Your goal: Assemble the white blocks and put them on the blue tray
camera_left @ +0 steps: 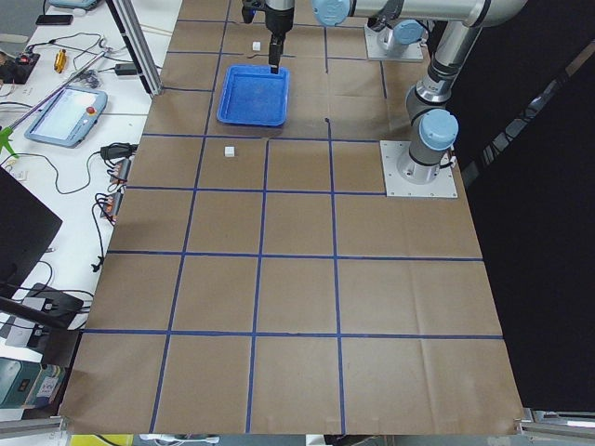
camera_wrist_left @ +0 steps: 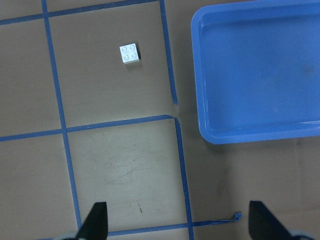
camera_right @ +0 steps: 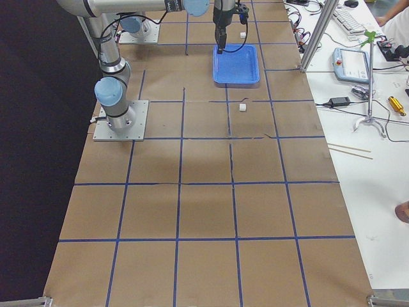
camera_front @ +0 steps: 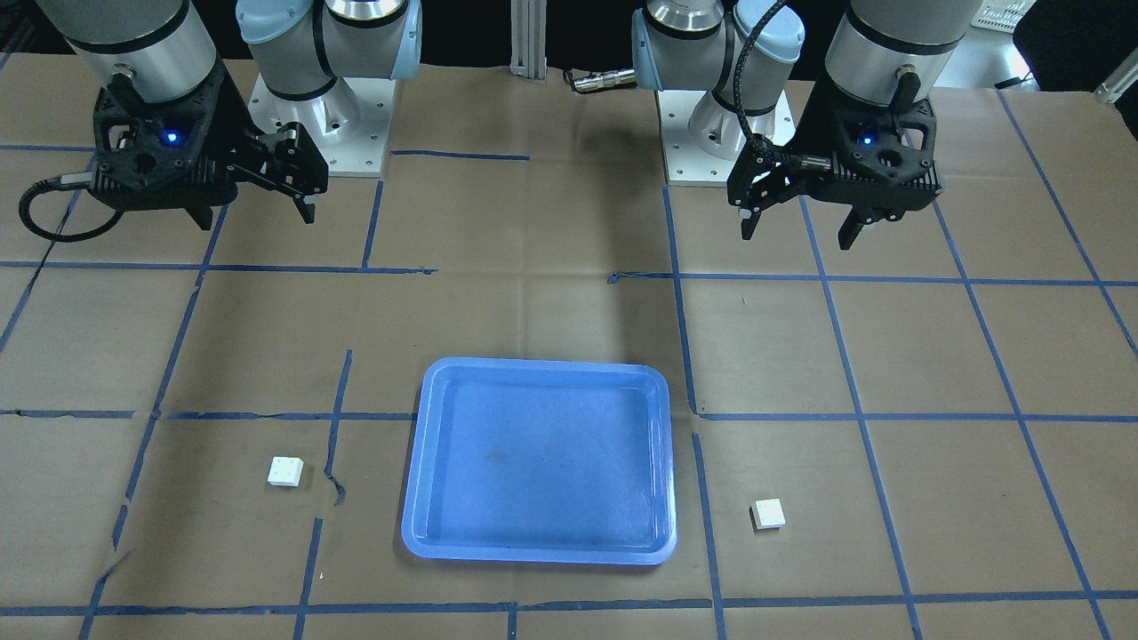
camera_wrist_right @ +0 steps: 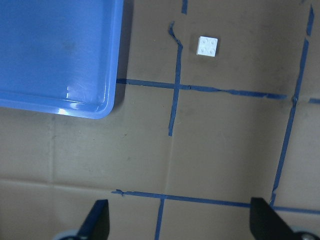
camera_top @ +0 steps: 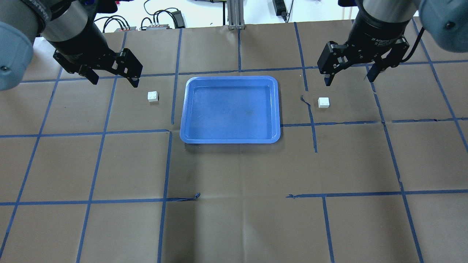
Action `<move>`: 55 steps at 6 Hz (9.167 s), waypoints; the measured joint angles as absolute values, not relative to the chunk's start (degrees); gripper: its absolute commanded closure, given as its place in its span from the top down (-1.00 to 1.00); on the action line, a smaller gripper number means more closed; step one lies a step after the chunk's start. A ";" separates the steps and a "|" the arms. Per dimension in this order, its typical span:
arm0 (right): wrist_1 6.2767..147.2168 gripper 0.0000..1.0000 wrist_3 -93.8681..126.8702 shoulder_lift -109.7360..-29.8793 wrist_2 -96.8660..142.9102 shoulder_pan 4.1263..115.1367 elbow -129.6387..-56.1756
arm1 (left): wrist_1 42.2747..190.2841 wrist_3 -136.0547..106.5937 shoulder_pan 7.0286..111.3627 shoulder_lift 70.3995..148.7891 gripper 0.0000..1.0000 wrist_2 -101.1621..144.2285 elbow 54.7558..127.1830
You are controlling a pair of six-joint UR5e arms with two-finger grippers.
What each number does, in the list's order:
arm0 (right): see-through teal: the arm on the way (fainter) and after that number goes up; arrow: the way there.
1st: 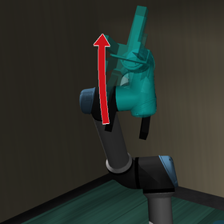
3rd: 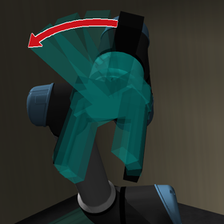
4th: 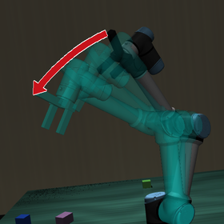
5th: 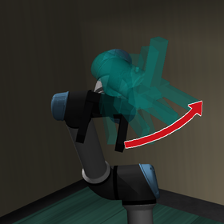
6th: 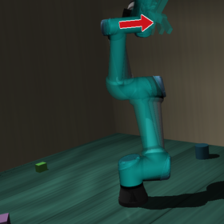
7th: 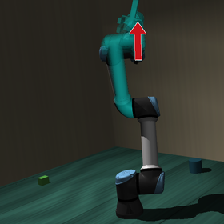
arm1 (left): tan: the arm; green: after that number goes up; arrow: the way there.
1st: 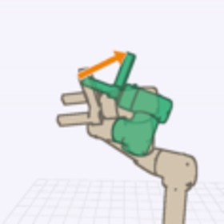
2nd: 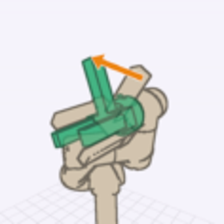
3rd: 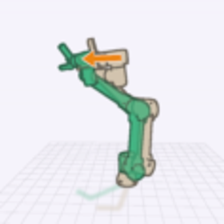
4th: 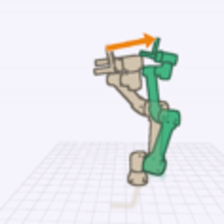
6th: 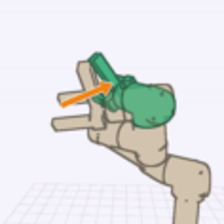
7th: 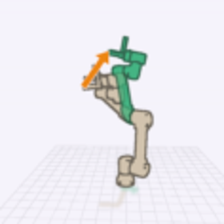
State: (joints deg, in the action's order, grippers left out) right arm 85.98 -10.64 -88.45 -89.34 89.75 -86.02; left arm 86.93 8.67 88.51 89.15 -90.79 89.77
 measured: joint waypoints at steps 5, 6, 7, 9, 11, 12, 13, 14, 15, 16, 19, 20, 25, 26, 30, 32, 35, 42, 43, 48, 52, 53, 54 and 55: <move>97.00 0.99 -71.38 -84.94 -89.65 85.43 -86.56 | 86.90 37.98 89.22 91.96 0.98 -90.83 91.57; 97.64 0.99 -82.00 -83.54 -89.08 83.35 -86.51 | 86.10 49.00 88.99 92.31 0.98 -90.92 91.97; 97.86 1.00 -90.72 -82.14 -86.04 81.20 -86.50 | 83.59 60.04 88.76 93.78 0.97 -90.98 92.41; 97.72 1.00 -105.63 -77.97 -75.39 75.83 -86.59 | 74.00 77.92 88.08 101.06 0.97 -91.05 91.88; 98.05 1.00 -113.35 -73.90 -70.26 74.55 -86.79 | 64.38 87.42 85.76 109.57 0.96 -91.06 92.63; 98.16 1.00 -113.44 -71.84 -69.58 74.48 -86.99 | 60.22 89.31 85.14 113.41 0.96 -91.05 92.19; 98.74 1.00 -111.32 -69.60 -69.37 74.46 -87.09 | 55.80 90.55 84.91 117.02 0.95 -91.08 91.75; 100.35 1.00 -108.95 -67.08 -69.29 74.44 -87.35 | 52.93 91.45 84.64 119.67 0.95 -91.43 91.48; 103.75 1.00 -108.00 -64.66 -68.81 74.42 -88.57 | 51.82 91.80 84.30 121.38 0.95 -91.91 91.28; 108.96 1.00 -107.42 -63.13 -68.05 74.25 -91.51 | 51.46 91.87 84.10 122.71 0.94 -92.08 91.19; 121.79 1.00 -104.34 -61.51 -66.59 73.70 -99.10 | 51.05 91.85 84.00 125.56 0.93 -91.64 91.14; 124.34 1.00 -104.02 -60.86 -66.40 73.67 -99.93 | 50.43 91.85 84.00 126.30 0.57 -91.57 91.14; 126.12 0.72 -104.05 -59.96 -65.90 73.65 -102.47 | 49.14 91.82 84.22 125.78 -0.99 -92.66 89.94; 126.12 0.54 -104.00 -59.91 -66.00 73.65 -102.48 | 50.73 90.71 85.44 124.54 -1.00 -92.60 89.45; 126.13 -0.17 -103.97 -59.70 -66.40 73.65 -102.18 | 53.36 75.20 101.10 120.67 -0.97 -92.51 89.90; 126.10 -0.30 -103.95 -59.88 -66.44 73.65 -101.78 | 53.96 72.54 106.06 121.99 -0.86 -92.33 91.42; 125.62 -0.37 -103.74 -60.24 -66.18 73.65 -98.44 | 53.92 70.56 108.34 124.35 -0.81 -92.34 91.90; 122.90 -0.50 -109.96 -63.69 -63.58 75.02 -96.01 | 50.73 66.87 108.54 124.72 0.49 -92.41 93.64; 122.88 -0.50 -109.94 -63.71 -62.89 75.40 -96.13 | 50.88 66.79 108.52 123.96 0.49 -92.47 93.39; 124.53 -0.49 -93.45 -63.88 -63.05 85.73 -96.31 | 74.06 66.76 101.42 103.69 0.49 -92.50 91.79; 130.39 -0.48 -81.42 -62.99 -63.93 96.48 -96.77 | 88.31 50.74 97.65 92.86 0.55 -92.72 89.45; 131.54 -0.48 -80.41 -62.39 -64.38 97.64 -97.32 | 89.27 41.69 96.70 92.55 0.60 -93.11 88.20; 133.13 -0.48 -79.79 -61.59 -64.57 98.23 -97.95 | 89.15 31.29 95.92 92.31 0.88 -93.13 87.71; 134.88 -0.48 -79.44 -60.64 -65.00 98.47 -98.51 | 86.32 19.66 95.64 92.08 0.98 -93.07 88.06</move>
